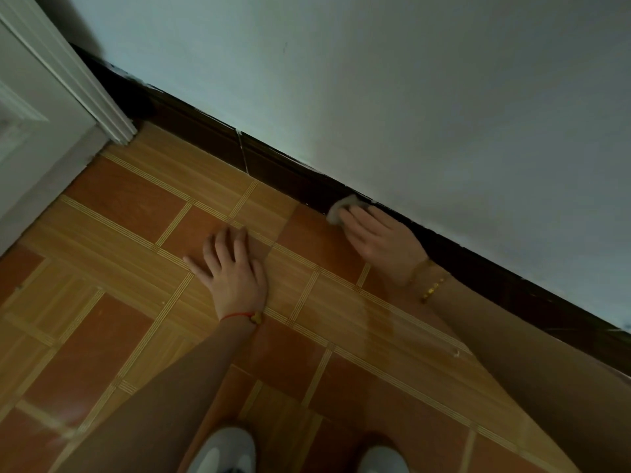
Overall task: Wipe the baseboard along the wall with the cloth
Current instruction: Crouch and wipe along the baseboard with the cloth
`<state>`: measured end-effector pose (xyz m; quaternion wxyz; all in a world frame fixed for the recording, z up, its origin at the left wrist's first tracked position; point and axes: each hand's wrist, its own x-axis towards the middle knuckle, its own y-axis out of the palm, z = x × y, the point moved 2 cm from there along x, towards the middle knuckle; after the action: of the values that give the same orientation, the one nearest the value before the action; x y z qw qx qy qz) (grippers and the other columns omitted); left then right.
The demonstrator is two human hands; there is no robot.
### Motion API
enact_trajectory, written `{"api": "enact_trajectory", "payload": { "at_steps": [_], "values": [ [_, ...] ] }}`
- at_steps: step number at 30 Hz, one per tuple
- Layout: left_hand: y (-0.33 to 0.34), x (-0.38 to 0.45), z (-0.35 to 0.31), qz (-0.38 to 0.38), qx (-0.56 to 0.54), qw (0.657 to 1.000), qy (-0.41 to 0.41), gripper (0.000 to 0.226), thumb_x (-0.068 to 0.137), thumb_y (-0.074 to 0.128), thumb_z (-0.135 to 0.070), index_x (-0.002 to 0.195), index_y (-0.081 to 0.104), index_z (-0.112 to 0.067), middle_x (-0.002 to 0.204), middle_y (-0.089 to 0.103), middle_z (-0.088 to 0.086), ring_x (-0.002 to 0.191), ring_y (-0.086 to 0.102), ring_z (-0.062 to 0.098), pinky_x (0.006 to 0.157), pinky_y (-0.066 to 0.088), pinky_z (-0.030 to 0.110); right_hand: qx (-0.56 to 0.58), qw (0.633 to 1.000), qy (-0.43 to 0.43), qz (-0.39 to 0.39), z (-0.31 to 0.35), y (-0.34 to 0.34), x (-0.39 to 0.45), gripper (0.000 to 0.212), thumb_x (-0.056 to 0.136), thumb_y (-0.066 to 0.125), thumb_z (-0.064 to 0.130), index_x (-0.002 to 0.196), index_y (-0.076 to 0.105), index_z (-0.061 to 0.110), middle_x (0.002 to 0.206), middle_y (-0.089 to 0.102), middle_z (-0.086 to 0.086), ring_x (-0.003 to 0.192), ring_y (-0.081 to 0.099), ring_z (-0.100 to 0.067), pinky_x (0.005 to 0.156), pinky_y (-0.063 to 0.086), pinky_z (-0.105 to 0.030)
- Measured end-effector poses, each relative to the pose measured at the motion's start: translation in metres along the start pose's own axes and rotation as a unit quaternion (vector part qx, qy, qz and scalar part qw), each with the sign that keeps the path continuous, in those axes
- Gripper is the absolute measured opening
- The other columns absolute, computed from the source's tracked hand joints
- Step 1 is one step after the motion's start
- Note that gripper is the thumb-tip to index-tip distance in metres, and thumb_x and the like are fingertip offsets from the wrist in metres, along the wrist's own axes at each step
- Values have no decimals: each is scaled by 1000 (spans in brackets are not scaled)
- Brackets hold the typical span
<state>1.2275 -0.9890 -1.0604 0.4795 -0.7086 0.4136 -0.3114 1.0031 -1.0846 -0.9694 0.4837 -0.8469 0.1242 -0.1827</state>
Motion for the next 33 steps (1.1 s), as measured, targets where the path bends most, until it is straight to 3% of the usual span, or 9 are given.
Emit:
{"api": "enact_trajectory", "payload": {
  "at_steps": [2,6,8,11,14,18,26,31,33],
  "values": [
    [1,0,0,1,0,1000,-1,48,98,36,-31,144,43,-19,149,40,13,146,26,37,116,3,72,-7,999,5,41,-3,-3,-28,29,78,68,1,107,72,4,126,63,-13,116,58,-25,110,27,-37],
    [2,0,-2,-3,7,1000,-1,46,98,42,-27,143,43,-18,150,39,14,146,25,37,115,5,73,-18,996,11,88,-4,-2,-34,33,75,69,4,108,71,3,125,62,-15,117,57,-27,109,26,-38],
    [2,0,-2,-5,6,1000,-2,46,98,44,-26,143,43,-17,150,40,14,146,25,38,115,5,74,-16,997,0,74,1,4,-19,28,85,56,2,109,70,4,125,62,-13,118,56,-26,109,28,-37],
    [2,0,-2,-4,10,1000,-3,48,98,39,-29,144,43,-17,150,39,14,147,24,37,116,3,73,-16,998,3,53,10,12,21,49,98,22,-5,106,70,4,121,63,-10,116,57,-23,104,42,-35],
    [2,1,-2,-2,11,1000,-1,48,97,42,-28,143,43,-18,150,39,14,146,25,37,115,4,73,-27,999,-23,36,16,15,64,56,97,13,-7,106,68,0,119,61,-13,116,55,-27,98,45,-34],
    [2,1,-1,-4,12,1000,5,48,97,46,-26,144,43,-18,150,39,14,147,25,38,115,4,74,-22,998,-53,29,17,22,92,25,95,43,1,106,65,-3,120,57,-17,117,48,-32,99,43,-36],
    [1,0,-1,-1,6,1000,3,47,97,46,-26,144,43,-18,151,39,13,147,23,37,116,3,73,22,998,-22,52,9,17,4,29,89,45,-3,102,71,1,128,57,-13,118,54,-25,101,44,-36],
    [0,-1,-2,-8,6,1000,4,47,98,45,-26,144,42,-18,150,39,14,146,24,37,115,3,73,-19,996,-16,85,-8,1,-53,29,79,68,3,108,71,1,131,57,-15,124,40,-28,109,27,-39],
    [0,-1,-3,-8,8,1000,5,47,97,44,-25,144,42,-17,150,39,14,146,24,37,116,3,73,-19,996,-12,88,-8,-1,-52,25,84,61,4,107,71,1,129,58,-15,123,40,-28,109,27,-38]
  ]
}}
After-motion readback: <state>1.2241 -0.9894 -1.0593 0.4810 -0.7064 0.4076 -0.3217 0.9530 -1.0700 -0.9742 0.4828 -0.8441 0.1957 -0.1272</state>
